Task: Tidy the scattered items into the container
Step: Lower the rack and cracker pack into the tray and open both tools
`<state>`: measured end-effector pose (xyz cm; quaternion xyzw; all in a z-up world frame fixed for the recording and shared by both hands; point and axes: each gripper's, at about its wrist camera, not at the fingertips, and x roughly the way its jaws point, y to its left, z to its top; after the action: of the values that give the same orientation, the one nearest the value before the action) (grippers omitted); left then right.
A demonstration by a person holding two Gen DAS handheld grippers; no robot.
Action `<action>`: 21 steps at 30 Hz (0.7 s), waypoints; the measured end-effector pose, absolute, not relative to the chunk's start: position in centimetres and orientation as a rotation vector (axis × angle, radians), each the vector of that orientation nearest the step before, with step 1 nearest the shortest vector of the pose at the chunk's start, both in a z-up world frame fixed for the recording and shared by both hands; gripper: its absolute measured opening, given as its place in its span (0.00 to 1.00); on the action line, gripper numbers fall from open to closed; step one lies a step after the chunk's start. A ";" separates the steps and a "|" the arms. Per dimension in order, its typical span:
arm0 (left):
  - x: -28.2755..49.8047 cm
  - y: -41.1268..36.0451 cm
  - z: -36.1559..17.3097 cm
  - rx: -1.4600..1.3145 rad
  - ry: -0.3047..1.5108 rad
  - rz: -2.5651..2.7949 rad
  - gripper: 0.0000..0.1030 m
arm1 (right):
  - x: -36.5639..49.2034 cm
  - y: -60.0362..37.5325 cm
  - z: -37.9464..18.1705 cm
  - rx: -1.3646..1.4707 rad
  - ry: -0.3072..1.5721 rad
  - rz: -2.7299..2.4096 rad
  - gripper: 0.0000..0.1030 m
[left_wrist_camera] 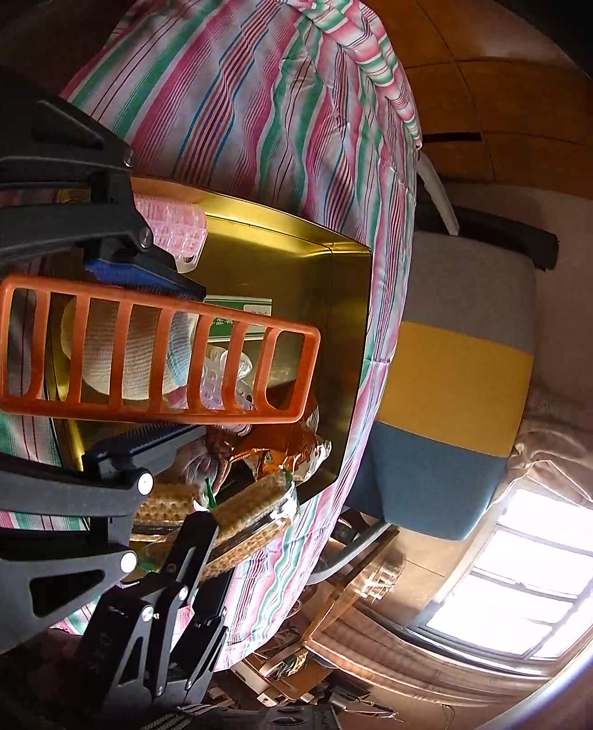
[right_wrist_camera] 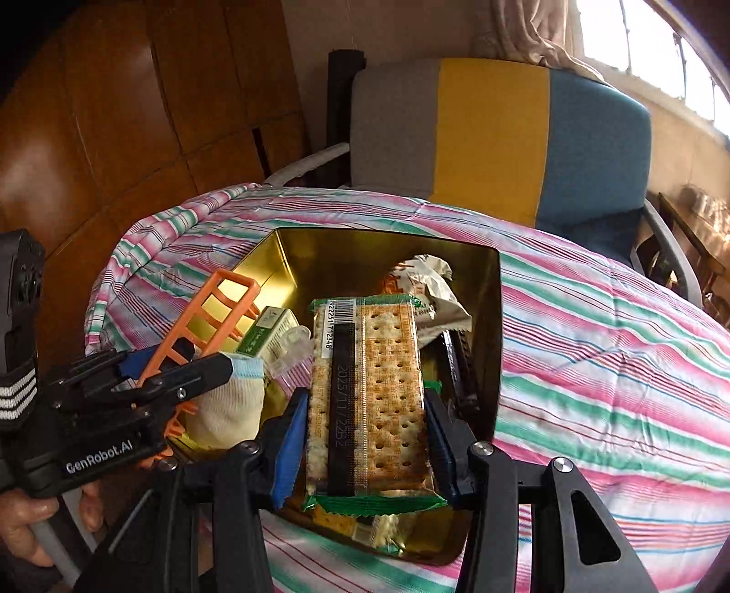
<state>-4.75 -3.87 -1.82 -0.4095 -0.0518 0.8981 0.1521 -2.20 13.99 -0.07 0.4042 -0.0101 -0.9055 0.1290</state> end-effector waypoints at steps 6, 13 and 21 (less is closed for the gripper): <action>-6.3 -4.3 -2.2 -1.204 -0.173 2.582 0.51 | -5.5 12.2 -1.1 1.230 -0.014 -2.601 0.47; -7.9 -4.6 -3.2 -1.276 -0.199 2.552 0.50 | -7.7 11.1 -2.3 1.288 -0.006 -2.573 0.47; -8.2 -4.4 -4.3 -1.339 -0.213 2.523 0.50 | -8.5 11.7 -3.8 1.359 -0.048 -2.523 0.48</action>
<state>-8.17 -4.45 -4.32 -0.4629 -0.0736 0.8724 0.1384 -8.54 11.67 -3.76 0.4697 -0.0165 -0.8719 0.1375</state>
